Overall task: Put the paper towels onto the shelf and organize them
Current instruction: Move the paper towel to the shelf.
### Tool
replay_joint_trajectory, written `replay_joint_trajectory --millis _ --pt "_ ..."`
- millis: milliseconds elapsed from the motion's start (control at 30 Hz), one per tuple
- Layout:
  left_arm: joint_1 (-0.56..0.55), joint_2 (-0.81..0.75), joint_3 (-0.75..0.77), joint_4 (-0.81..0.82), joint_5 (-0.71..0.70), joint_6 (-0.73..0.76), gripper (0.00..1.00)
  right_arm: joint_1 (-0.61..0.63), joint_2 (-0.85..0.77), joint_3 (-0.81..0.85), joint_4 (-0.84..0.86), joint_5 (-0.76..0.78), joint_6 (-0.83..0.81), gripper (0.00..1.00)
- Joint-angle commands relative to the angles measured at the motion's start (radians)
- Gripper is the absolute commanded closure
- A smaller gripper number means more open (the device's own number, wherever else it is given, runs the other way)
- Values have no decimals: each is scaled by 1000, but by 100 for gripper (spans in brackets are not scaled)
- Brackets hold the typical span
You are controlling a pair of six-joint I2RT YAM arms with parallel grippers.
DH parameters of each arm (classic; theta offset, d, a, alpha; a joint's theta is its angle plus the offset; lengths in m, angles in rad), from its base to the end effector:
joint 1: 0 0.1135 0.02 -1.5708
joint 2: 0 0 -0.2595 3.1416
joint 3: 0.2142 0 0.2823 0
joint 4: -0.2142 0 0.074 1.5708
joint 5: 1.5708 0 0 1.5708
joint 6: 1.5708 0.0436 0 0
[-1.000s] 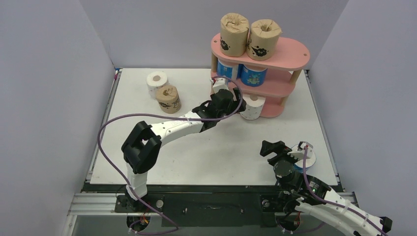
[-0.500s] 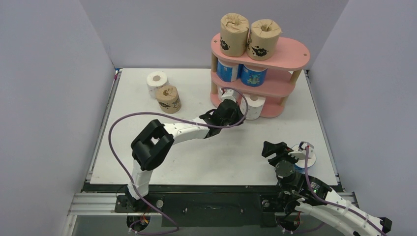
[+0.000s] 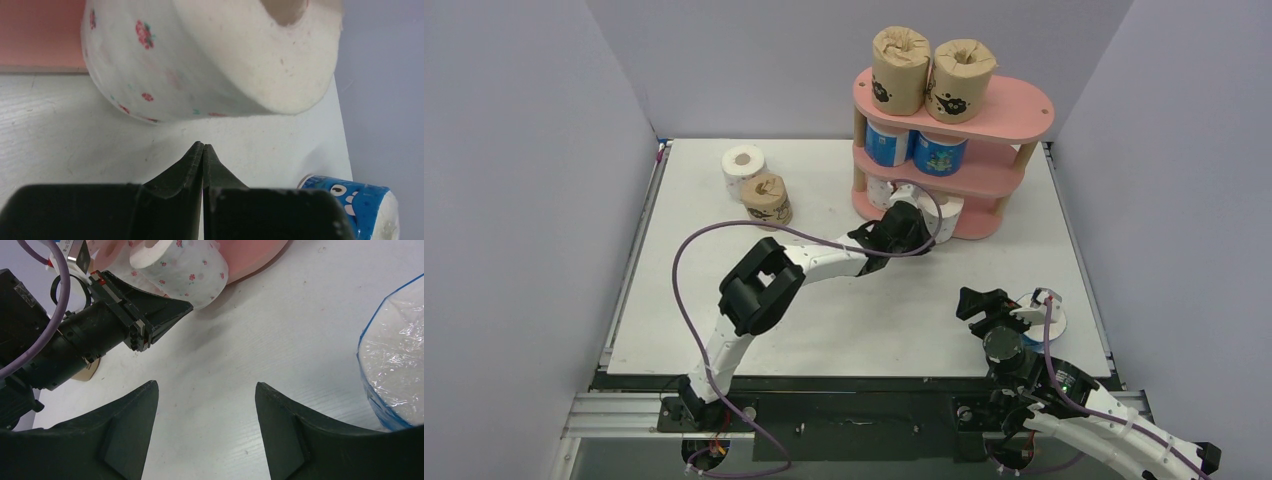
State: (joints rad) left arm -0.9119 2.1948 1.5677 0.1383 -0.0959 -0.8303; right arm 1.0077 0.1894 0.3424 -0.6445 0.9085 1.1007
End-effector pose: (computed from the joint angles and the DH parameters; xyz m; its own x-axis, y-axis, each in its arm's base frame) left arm 0.3301 -0.4195 0.1557 -0.7367 -0.2487 -0.6288 0.2839 0.7303 -0.6214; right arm 0.0918 0.0810 0.2161 -0.2468 0.6360 -0.7311 0.1572 0.7708 0.6174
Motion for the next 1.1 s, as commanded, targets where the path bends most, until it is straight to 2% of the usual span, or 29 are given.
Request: replay_joint_trajectory --millis 0,433,800,1067 --pt "17 43 106 16 9 1 100 -4 -7 2 12 9 -7 34" --pt "72 111 226 -39 -8 -19 100 -3 -5 2 10 4 -6 34" --pt "75 42 151 24 1 -18 100 -3 12 5 15 4 -6 33" --pt "96 25 154 20 -27 -12 100 -4 12 8 6 0 -1 33"
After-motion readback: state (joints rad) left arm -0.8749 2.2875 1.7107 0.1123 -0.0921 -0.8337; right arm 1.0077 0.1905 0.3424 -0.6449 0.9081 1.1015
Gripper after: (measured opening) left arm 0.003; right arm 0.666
